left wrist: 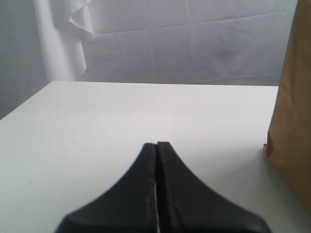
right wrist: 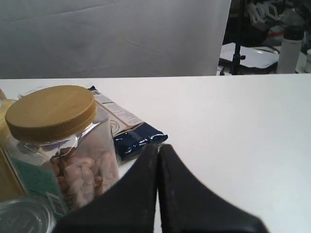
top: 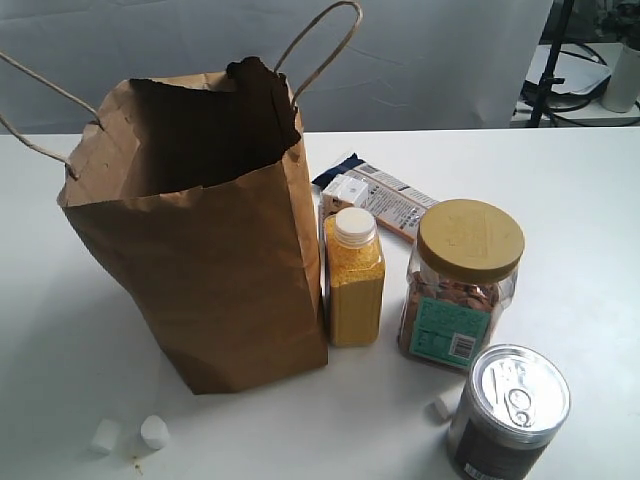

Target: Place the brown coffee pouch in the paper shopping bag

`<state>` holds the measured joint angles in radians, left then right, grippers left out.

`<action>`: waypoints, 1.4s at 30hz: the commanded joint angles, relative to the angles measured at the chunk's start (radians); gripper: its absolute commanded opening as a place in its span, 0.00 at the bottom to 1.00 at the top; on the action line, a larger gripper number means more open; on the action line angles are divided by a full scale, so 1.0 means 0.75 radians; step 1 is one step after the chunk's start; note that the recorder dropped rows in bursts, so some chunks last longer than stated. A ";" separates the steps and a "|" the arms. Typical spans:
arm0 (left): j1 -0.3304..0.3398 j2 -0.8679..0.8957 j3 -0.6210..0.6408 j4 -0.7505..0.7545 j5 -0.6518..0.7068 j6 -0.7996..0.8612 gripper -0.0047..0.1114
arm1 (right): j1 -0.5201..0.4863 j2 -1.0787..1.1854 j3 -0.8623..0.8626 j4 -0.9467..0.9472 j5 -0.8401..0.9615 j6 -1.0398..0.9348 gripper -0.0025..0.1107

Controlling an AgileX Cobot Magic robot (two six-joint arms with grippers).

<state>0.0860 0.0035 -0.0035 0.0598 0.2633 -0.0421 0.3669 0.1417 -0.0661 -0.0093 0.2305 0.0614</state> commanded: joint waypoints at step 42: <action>0.005 -0.005 0.005 0.005 -0.005 -0.005 0.04 | -0.010 -0.189 0.088 0.068 -0.093 -0.072 0.02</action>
<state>0.0860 0.0035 -0.0035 0.0598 0.2633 -0.0421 0.3669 0.0057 -0.0035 0.0389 0.1737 0.0112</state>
